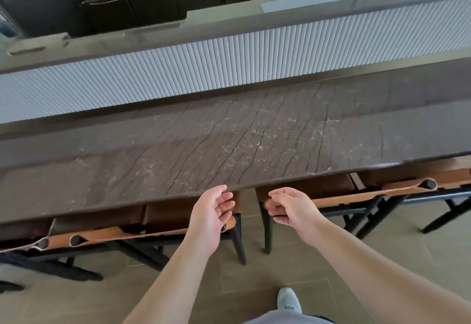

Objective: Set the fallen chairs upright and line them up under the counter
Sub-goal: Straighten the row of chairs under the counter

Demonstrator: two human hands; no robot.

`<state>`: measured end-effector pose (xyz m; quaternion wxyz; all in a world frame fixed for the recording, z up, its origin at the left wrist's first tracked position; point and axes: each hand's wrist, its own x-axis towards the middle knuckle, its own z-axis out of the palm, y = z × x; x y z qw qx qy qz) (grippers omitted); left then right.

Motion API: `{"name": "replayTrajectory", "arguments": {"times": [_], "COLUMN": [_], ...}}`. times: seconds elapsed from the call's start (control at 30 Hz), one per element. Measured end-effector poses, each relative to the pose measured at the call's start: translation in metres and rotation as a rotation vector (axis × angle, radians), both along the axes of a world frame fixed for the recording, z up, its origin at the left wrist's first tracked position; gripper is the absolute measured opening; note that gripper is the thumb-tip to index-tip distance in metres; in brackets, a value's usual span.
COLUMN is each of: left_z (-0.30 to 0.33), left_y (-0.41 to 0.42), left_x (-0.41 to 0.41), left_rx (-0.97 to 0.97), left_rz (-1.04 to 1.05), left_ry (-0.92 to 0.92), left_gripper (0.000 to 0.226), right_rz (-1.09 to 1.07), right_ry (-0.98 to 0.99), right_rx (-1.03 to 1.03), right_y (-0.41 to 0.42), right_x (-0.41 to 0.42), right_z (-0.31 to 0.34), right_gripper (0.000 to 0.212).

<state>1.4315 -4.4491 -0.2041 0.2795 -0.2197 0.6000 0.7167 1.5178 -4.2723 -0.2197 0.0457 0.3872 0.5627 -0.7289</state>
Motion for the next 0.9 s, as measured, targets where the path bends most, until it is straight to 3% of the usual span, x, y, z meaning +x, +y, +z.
{"name": "replayTrajectory", "arguments": {"times": [0.4, 0.57, 0.77, 0.9], "left_z": [-0.019, -0.033, -0.061, -0.075], "left_y": [0.023, 0.011, -0.006, -0.016], "left_x": [0.015, 0.017, 0.013, 0.008], "left_rx": [-0.149, -0.714, -1.082, -1.294], "left_rz": [0.119, -0.265, -0.673, -0.853], "left_ry": [-0.047, 0.264, 0.454, 0.622], "left_gripper": [0.012, 0.011, 0.032, 0.035], "right_rz": [0.119, 0.418, 0.728, 0.943], "right_ry": [-0.032, -0.019, 0.046, -0.004], "right_rx": [0.034, 0.538, 0.936, 1.206], "right_y": [0.039, 0.048, 0.045, 0.03], "right_x": [-0.001, 0.004, -0.007, -0.014], "right_z": [-0.019, -0.026, -0.042, -0.05], "right_gripper": [0.013, 0.009, 0.025, 0.025]}}
